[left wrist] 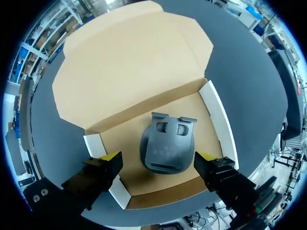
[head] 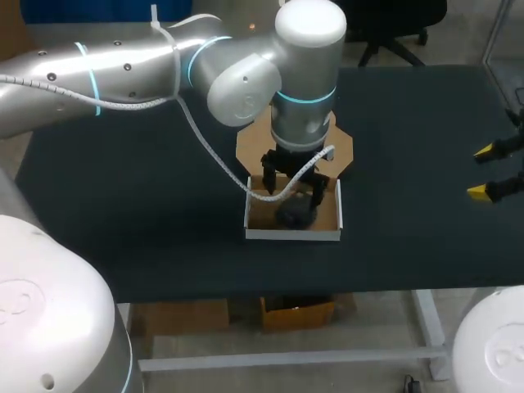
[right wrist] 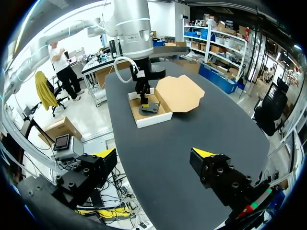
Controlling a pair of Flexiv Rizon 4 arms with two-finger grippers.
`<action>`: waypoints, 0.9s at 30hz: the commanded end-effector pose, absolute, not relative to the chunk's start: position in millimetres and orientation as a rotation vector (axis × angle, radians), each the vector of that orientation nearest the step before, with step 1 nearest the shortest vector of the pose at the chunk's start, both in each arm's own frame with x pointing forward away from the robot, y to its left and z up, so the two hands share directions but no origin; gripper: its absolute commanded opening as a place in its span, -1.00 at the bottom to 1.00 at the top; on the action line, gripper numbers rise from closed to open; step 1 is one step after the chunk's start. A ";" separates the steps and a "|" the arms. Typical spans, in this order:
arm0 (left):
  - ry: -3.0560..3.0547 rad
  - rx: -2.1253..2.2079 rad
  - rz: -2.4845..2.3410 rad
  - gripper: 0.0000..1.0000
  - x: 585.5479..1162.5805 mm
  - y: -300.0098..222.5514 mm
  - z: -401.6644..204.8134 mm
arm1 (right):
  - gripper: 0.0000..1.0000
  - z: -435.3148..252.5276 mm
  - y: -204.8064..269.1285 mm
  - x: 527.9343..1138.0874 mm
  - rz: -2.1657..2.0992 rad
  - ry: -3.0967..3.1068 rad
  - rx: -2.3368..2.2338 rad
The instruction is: Assemble the packaging by folding the flat box into shape, placing the metal phone stand inside, and closing the box properly
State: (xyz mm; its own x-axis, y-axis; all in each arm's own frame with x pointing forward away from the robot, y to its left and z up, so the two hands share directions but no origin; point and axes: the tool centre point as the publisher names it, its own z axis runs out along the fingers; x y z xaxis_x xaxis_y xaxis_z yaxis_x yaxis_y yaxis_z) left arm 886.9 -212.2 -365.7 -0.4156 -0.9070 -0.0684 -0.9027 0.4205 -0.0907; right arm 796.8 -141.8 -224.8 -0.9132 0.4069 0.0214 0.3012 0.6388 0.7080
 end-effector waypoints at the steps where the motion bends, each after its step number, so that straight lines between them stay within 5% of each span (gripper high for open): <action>1: 2.536 -1.668 -0.053 1.00 890.3 -213.0 -364.4 | 1.00 -223.5 -142.8 796.1 1.138 2.717 0.588; 27: 2.408 -1.974 -0.052 1.00 879.2 -218.0 -378.4 | 1.00 -223.5 -142.8 796.1 1.138 2.717 0.588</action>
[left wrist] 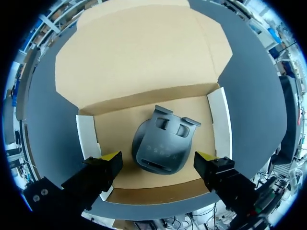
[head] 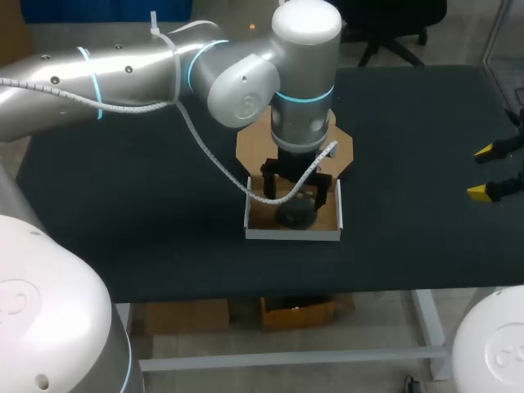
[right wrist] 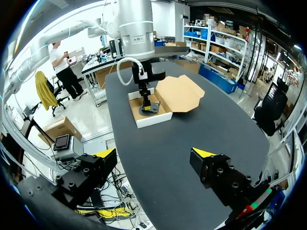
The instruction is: Assemble the packaging by folding the flat box into shape, placing the metal phone stand inside, and closing the box properly
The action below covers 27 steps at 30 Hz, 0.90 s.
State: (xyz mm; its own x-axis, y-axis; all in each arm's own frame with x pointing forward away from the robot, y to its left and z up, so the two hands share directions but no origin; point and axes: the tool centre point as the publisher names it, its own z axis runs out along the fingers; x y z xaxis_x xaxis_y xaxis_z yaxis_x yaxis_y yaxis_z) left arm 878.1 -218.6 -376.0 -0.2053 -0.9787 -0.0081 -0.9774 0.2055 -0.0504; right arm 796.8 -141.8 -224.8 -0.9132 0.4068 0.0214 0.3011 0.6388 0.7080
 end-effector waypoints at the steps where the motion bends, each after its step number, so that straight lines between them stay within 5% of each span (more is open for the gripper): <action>1: 2.404 -1.989 -0.044 1.00 878.7 -217.6 -379.1 | 1.00 -223.5 -142.8 796.1 1.138 2.717 0.588; 27: 2.366 -2.111 0.003 1.00 852.3 -221.9 -389.6 | 1.00 -223.5 -142.8 796.1 1.138 2.717 0.588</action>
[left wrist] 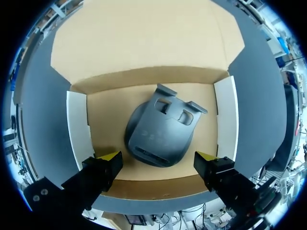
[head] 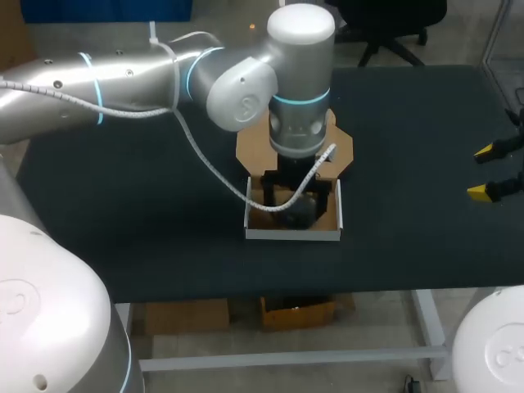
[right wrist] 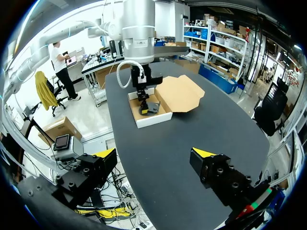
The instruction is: Assemble the packaging by folding the flat box into shape, placing the metal phone stand inside, and closing the box properly
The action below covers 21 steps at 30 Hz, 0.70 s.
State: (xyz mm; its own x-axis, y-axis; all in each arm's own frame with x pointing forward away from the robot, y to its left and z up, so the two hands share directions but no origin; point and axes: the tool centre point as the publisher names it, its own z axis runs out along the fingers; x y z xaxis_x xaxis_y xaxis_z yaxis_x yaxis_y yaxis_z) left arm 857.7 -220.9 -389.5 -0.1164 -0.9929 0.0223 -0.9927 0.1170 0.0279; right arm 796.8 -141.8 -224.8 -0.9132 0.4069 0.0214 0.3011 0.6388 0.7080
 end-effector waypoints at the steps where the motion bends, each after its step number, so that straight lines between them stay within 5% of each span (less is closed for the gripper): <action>1: -2.321 2.073 -0.003 1.00 850.4 -222.2 -390.0 | 1.00 -223.5 -142.8 796.1 1.138 2.717 0.588; 21: -2.256 2.119 -0.033 1.00 813.1 -226.1 -395.0 | 1.00 -223.5 -142.8 796.1 1.138 2.717 0.588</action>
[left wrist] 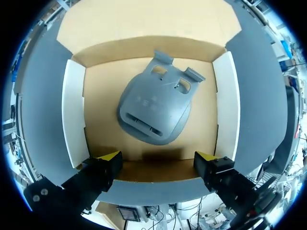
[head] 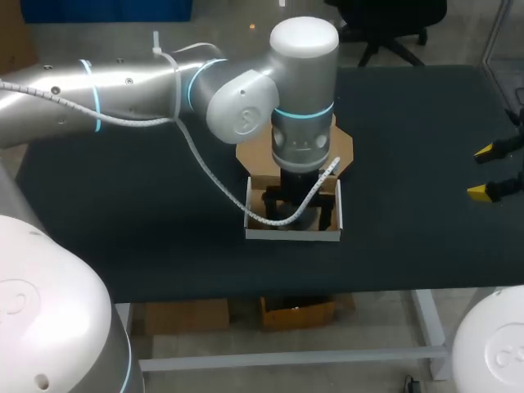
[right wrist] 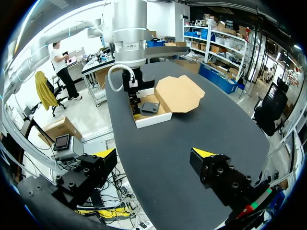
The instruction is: Assemble the packaging by folding the flat box into shape, placing the metal phone stand inside, and closing the box properly
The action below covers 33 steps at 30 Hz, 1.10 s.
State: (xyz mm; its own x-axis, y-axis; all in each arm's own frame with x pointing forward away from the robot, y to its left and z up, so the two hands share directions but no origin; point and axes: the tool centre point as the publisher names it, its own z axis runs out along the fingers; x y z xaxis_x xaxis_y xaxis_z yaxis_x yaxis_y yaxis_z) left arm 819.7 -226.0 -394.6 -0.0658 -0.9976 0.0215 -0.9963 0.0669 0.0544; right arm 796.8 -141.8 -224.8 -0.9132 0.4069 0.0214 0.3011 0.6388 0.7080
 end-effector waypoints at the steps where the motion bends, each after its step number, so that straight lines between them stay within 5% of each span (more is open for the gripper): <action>1: -2.252 2.121 -0.033 1.00 811.0 -226.3 -395.2 | 1.00 -223.5 -142.8 796.1 1.138 2.717 0.588; 33: -2.194 2.236 -0.028 1.00 771.1 -230.6 -394.7 | 1.00 -223.5 -142.8 796.1 1.138 2.717 0.588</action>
